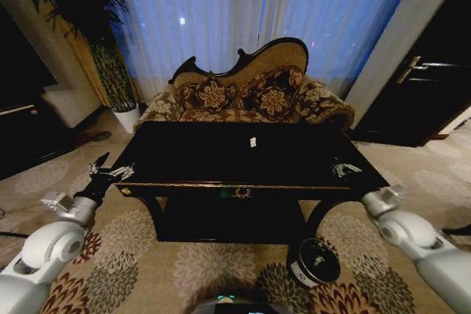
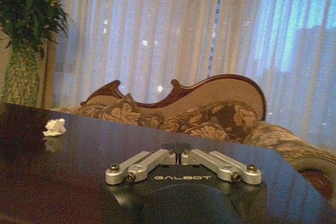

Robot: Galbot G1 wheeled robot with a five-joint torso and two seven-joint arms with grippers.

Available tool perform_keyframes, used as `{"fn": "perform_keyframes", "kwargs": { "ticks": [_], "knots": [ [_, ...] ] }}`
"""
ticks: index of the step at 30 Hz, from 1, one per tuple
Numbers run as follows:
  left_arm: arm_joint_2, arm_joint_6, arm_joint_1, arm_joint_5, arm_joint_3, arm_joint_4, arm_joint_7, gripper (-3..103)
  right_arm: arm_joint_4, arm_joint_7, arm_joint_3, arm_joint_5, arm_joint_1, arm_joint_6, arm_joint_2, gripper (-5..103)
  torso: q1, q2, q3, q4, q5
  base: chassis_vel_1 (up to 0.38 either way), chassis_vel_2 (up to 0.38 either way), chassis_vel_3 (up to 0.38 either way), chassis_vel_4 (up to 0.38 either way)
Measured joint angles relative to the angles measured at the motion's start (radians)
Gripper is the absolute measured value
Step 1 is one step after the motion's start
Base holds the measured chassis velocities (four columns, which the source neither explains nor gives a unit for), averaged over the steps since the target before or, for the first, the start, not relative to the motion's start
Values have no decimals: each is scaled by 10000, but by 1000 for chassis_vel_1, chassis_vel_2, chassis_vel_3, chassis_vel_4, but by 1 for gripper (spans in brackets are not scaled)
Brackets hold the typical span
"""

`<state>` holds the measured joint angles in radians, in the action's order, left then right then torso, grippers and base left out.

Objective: Move to the front of the table and place the trash on the table into the trash bin.

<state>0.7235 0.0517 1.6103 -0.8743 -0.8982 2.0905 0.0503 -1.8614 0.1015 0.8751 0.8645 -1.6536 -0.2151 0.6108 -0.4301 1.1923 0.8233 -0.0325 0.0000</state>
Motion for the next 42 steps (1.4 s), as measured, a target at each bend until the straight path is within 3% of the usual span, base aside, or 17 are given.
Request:
{"fn": "perform_keyframes", "kwargs": {
  "ticks": [8, 19, 42],
  "knots": [
    [0, -1, 0, 0, 0, 0, 1, 100, 49, 594, 1137, -284, -1478, -735, 1160, 0, 0, 0, 0, 0, -1, 0, 0, 0, 0],
    [0, 0, 0, 0, 0, 0, 1, 100, 437, 961, 1588, -777, -2213, -1593, 2273, 0, 0, 0, 0, 1, -1, 0, 0, 0, 0],
    [0, 0, 0, 0, 0, 0, 0, 100, 5099, 1328, -1192, -2469, 88, -2968, 2944, 0, 0, 0, 1, 2, -2, 0, 0, 0, 0]
  ]
}}
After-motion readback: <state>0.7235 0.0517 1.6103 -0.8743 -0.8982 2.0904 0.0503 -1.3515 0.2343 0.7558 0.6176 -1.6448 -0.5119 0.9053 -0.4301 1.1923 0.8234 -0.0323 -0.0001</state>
